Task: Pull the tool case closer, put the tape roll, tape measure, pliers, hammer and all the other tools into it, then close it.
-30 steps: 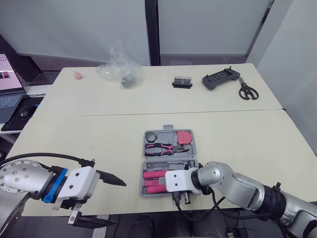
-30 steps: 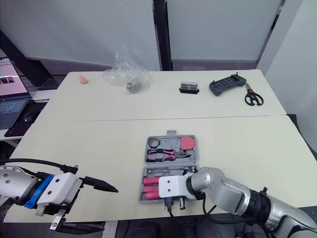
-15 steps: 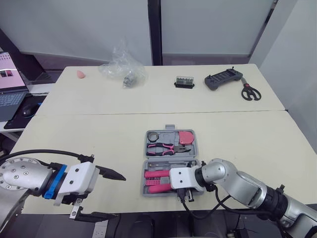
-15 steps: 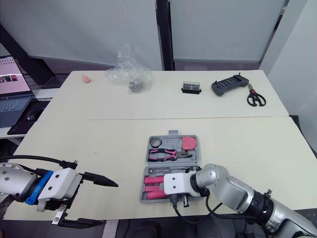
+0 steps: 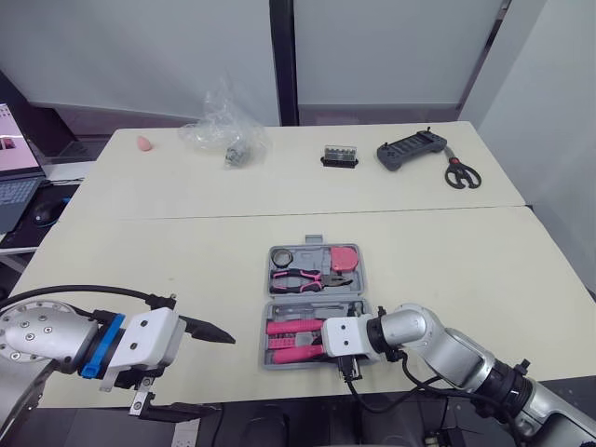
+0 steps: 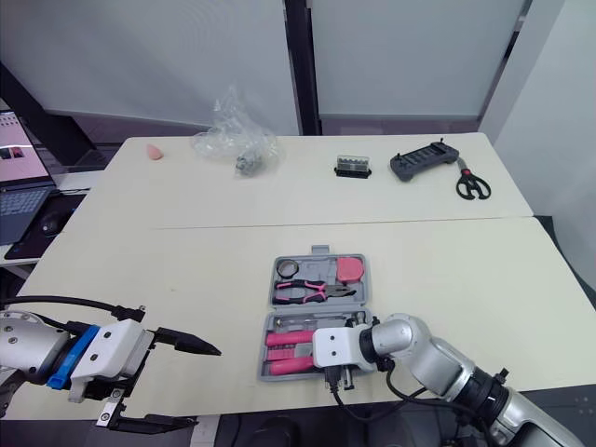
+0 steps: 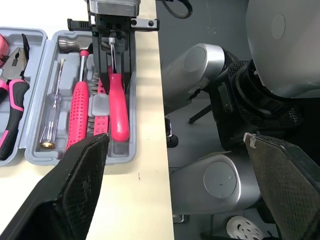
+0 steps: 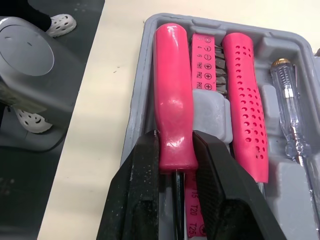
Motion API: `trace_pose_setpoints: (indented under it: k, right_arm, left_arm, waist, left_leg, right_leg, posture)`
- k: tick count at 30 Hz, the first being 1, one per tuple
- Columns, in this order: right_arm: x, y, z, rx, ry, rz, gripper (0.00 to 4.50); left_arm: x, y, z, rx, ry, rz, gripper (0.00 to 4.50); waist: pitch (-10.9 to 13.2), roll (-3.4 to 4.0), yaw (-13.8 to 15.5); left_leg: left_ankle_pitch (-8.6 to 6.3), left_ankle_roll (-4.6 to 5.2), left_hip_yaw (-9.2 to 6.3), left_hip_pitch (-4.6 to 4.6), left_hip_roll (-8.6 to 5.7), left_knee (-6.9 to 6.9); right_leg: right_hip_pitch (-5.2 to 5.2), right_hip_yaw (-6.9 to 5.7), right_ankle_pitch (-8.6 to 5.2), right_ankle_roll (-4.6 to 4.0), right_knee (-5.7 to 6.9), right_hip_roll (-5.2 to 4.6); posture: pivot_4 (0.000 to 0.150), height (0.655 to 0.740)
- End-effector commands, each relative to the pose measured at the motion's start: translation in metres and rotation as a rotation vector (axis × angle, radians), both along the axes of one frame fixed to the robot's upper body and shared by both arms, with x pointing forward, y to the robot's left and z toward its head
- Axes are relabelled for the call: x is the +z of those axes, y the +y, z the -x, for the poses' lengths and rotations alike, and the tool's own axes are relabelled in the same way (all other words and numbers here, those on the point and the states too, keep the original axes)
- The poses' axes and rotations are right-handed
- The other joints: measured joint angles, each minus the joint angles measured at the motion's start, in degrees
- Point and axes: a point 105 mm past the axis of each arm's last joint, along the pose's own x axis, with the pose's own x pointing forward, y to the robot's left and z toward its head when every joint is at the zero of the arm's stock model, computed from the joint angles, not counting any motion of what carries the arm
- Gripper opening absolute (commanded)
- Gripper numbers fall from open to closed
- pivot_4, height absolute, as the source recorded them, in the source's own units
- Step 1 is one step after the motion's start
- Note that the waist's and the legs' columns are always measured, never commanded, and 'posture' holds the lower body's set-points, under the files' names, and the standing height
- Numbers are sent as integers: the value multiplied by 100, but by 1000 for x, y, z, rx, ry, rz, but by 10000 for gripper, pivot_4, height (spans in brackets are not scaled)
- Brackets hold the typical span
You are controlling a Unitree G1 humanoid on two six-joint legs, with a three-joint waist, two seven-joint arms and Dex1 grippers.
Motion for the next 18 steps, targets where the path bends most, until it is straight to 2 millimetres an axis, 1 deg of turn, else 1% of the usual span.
trace_pose_setpoints:
  k: [1, 5, 8, 18]
  right_arm:
    - [-28, -18, -5, -72, 46, 90, 7104]
    - [-31, -20, -10, -71, 36, 88, 7104]
    - [-32, -19, -11, -63, 28, 74, 7104]
    - [-35, -14, -15, -46, 20, 53, 7104]
  left_arm:
    - [6, 1, -1, 2, -41, -2, 45000]
    - [5, 2, -2, 2, -41, -2, 45000]
    - [5, 2, -2, 6, -44, -4, 45000]
    - [4, 5, -1, 11, -46, -13, 45000]
  waist:
    - [0, 0, 2]
    - [1, 1, 5]
    - [1, 2, 5]
    - [3, 4, 25]
  left_leg:
    - [0, 0, 0, 2, 13, 0]
    - [0, 1, -2, 21, 37, -7]
    - [-1, 1, -2, 51, 38, -19]
    - [-1, 1, -3, 52, 38, -20]
  right_leg:
    - [1, 1, 2, -5, 0, 12]
    - [5, 1, 6, -30, 3, 42]
    - [31, 2, 1, -39, 2, 43]
    - [31, 2, 1, -40, 1, 44]
  posture:
    - [1500, 7400]
    - [1500, 7400]
    - [1500, 7400]
    - [1500, 7400]
